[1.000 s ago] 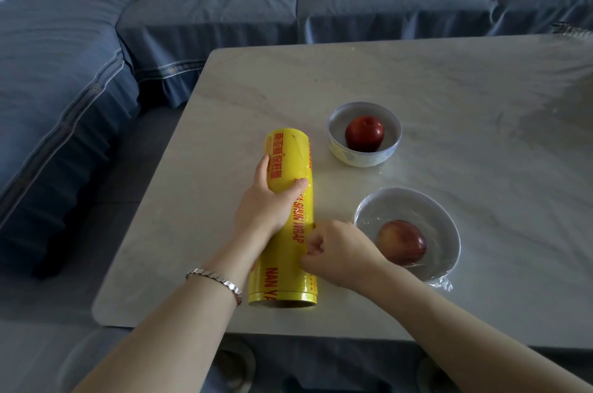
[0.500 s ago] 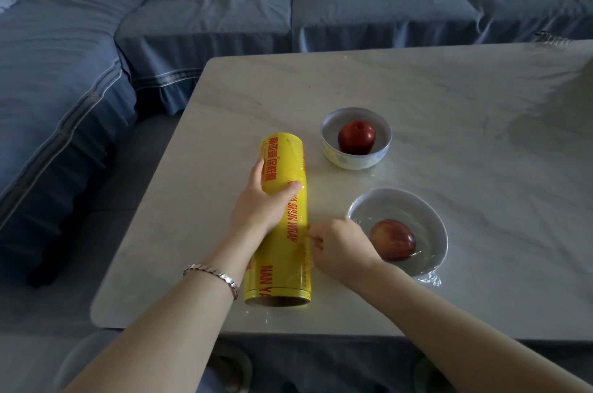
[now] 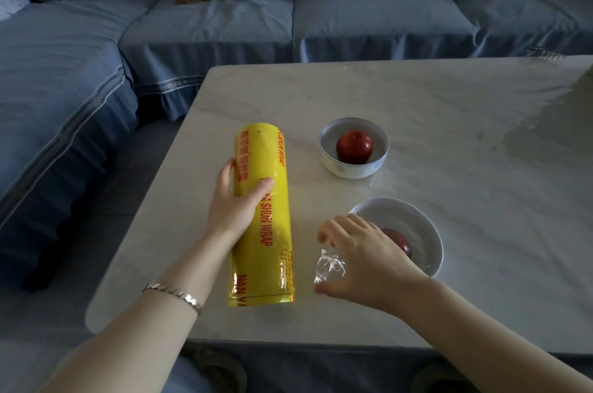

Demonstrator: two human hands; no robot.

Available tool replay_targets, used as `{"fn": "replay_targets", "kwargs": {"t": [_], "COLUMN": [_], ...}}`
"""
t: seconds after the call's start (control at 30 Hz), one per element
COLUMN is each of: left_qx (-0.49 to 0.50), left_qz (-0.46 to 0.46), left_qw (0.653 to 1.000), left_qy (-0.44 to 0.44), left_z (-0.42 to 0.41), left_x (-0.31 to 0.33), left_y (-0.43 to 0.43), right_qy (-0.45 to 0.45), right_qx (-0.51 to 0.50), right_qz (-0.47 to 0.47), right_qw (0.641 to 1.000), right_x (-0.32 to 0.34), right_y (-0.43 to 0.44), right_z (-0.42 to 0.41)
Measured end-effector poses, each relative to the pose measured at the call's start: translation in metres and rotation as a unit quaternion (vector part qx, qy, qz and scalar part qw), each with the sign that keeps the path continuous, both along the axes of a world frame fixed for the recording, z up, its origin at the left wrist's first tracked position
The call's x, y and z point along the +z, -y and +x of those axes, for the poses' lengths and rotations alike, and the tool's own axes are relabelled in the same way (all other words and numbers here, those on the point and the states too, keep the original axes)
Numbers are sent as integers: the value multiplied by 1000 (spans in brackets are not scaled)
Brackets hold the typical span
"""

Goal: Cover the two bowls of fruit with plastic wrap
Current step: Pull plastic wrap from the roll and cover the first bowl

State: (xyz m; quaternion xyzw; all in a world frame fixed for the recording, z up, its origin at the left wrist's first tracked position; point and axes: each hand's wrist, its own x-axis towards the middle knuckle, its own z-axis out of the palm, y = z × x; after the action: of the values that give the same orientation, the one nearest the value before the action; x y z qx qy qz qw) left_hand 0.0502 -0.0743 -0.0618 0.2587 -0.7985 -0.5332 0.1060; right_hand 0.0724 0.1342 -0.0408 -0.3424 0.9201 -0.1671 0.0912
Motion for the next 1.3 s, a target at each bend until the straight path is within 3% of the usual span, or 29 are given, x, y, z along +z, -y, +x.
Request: {"fn": "replay_targets", "kwargs": {"t": [0.07, 0.23, 0.33, 0.5, 0.7, 0.83, 1.03, 1.2, 1.3], "left_qx": [25, 77, 110, 138, 125, 122, 106, 166, 39], "left_qz": [-19, -72, -102, -88, -104, -111, -117, -34, 39], "left_qw": [999, 986, 974, 968, 965, 968, 975, 985, 997], "left_qy": [-30, -132, -167, -191, -204, -188, -154, -7, 53], "left_z": [-2, -23, -42, -65, -64, -59, -48, -19, 0], "left_x": [13, 43, 47, 44, 32, 26, 24, 16, -10], "left_y": [5, 12, 7, -10, -11, 0, 10, -29, -61], "right_qy": [18, 120, 129, -8, 105, 167, 191, 185, 179], "right_qx": [-8, 39, 37, -142, -315, -336, -323, -329, -344], "right_qz": [-37, 58, 33, -32, -28, -72, -127, -130, -145], "right_qw": [999, 990, 990, 989, 943, 924, 918, 917, 911], "right_x": [9, 31, 41, 35, -18, -38, -42, -43, -45], "right_y": [1, 6, 3, -31, -96, -100, -88, -88, -88], "right_z": [2, -1, -4, -37, -74, -74, -72, -71, -69]}}
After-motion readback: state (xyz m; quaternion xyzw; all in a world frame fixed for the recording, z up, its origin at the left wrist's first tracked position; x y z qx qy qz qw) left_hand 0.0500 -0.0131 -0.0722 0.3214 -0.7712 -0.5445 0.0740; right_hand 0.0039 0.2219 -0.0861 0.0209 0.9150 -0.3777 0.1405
